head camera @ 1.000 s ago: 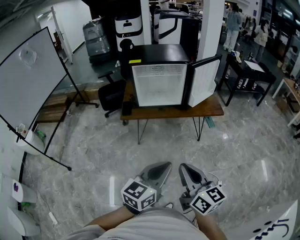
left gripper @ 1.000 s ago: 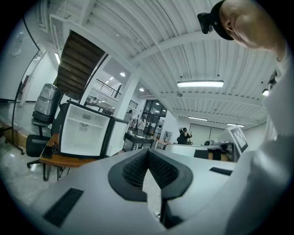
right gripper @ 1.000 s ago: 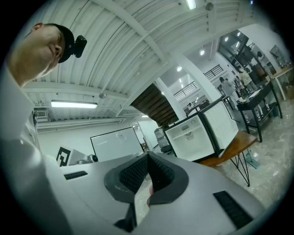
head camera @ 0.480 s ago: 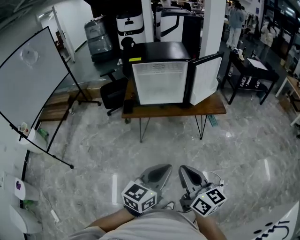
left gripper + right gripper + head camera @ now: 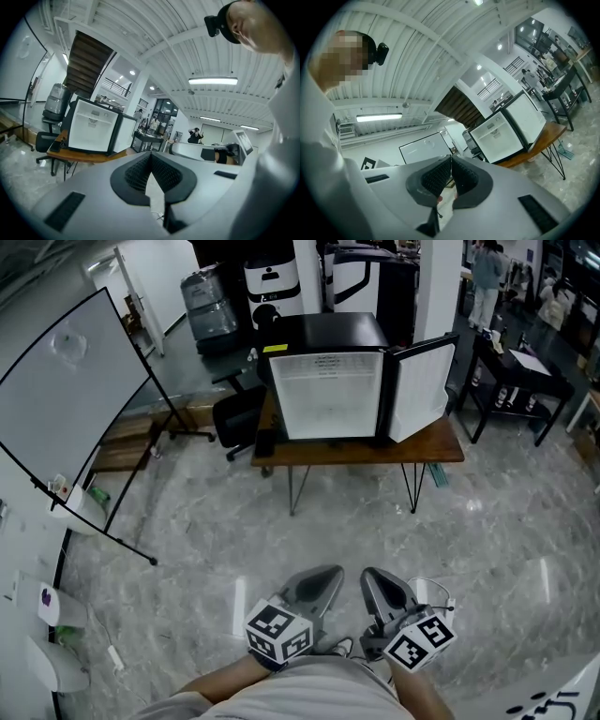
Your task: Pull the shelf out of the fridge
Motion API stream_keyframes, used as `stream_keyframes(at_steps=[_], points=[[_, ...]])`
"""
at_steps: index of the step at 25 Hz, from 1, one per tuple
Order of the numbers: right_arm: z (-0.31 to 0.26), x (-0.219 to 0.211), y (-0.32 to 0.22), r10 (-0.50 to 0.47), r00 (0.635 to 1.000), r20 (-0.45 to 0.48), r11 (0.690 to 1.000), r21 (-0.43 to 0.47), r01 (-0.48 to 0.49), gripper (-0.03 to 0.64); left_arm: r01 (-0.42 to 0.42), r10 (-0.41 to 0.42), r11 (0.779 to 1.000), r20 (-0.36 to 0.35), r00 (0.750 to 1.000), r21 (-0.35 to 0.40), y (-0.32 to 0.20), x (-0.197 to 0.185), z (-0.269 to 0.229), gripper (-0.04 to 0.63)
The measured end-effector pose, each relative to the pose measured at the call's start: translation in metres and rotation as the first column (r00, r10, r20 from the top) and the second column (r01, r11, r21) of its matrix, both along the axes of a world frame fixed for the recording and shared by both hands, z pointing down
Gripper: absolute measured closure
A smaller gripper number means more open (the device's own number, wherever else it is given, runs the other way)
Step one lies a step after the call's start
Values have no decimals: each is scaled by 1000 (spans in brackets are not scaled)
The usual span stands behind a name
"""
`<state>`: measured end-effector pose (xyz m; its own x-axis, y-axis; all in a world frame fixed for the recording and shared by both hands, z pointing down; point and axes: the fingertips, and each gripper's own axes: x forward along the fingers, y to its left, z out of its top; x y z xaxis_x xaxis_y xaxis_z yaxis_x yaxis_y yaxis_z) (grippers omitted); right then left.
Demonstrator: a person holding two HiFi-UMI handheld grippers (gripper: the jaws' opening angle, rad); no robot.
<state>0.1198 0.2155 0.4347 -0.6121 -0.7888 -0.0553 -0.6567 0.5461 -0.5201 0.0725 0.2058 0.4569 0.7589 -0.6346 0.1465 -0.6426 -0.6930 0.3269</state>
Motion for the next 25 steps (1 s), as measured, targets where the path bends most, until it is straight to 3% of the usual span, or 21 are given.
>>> stream_keyframes(at_steps=[13, 21, 25], points=[[8, -13, -40, -37, 999, 32, 999, -32, 38, 595, 65, -65, 998, -22, 998, -16, -40, -19, 8, 589], [3, -38, -127, -21, 999, 50, 999, -33, 23, 595, 69, -69, 998, -61, 996, 2, -128, -51, 2, 589], [-6, -60, -189, 0, 993, 117, 999, -48, 6, 595, 46, -44, 999, -63, 997, 19, -186, -75, -7, 589]])
